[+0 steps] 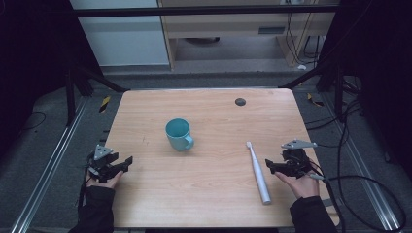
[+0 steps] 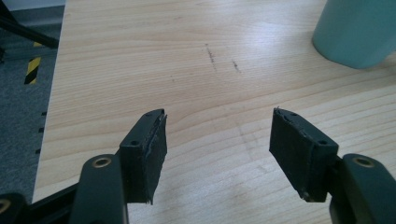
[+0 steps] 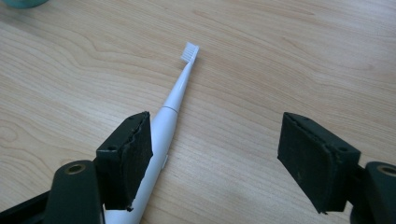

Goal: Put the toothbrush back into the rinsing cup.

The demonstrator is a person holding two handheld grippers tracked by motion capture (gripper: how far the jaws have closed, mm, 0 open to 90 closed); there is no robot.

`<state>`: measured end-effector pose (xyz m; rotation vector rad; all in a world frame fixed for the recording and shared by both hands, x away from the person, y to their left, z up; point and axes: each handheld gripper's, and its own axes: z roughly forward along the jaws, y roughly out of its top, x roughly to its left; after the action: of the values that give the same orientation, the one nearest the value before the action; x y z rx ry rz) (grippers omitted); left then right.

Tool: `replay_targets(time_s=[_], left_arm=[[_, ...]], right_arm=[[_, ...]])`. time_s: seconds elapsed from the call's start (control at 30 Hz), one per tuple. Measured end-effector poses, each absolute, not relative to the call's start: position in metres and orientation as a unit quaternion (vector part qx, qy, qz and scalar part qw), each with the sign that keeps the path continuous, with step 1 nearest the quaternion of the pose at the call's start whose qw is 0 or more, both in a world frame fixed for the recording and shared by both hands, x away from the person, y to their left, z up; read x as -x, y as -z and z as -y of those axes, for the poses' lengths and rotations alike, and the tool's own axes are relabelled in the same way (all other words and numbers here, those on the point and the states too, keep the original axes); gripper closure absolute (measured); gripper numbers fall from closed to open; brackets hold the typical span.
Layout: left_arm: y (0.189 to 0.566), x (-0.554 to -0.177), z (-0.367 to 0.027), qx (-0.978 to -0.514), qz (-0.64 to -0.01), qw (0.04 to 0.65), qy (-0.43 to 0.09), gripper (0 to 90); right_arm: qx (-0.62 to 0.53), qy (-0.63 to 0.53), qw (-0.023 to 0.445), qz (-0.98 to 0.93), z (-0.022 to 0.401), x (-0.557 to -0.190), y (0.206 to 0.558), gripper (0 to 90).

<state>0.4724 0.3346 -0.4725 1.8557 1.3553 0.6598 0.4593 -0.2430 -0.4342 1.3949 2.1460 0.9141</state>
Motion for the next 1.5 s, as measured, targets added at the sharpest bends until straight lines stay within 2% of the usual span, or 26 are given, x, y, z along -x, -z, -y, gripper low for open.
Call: replay_targets(time_s=[0.33, 0.77, 1.0, 1.33, 1.5], left_arm=[[0.477, -0.474, -0.331, -0.735, -0.524, 0.352, -0.248, 42.0], [0.478, -0.474, -0.328, -0.738, -0.519, 0.354, -0.246, 42.1], [0.477, -0.474, -0.327, -0.742, -0.514, 0.354, -0.244, 42.1], [0.478, -0.475, -0.327, -0.743, -0.514, 0.355, -0.24, 42.1], [0.477, -0.475, -0.327, -0.744, -0.513, 0.354, -0.241, 42.1]], right_arm=[[-0.498, -0.308, 0.173, -0.792, 0.221, -0.455, 0.43, 29.8], [-0.508, -0.286, 0.13, -0.802, 0.205, -0.459, 0.447, 35.6], [-0.518, -0.256, 0.126, -0.807, 0.201, -0.464, 0.455, 38.8], [-0.535, -0.221, 0.088, -0.811, 0.196, -0.47, 0.462, 44.0], [-0.536, -0.213, 0.079, -0.813, 0.193, -0.473, 0.467, 49.1]])
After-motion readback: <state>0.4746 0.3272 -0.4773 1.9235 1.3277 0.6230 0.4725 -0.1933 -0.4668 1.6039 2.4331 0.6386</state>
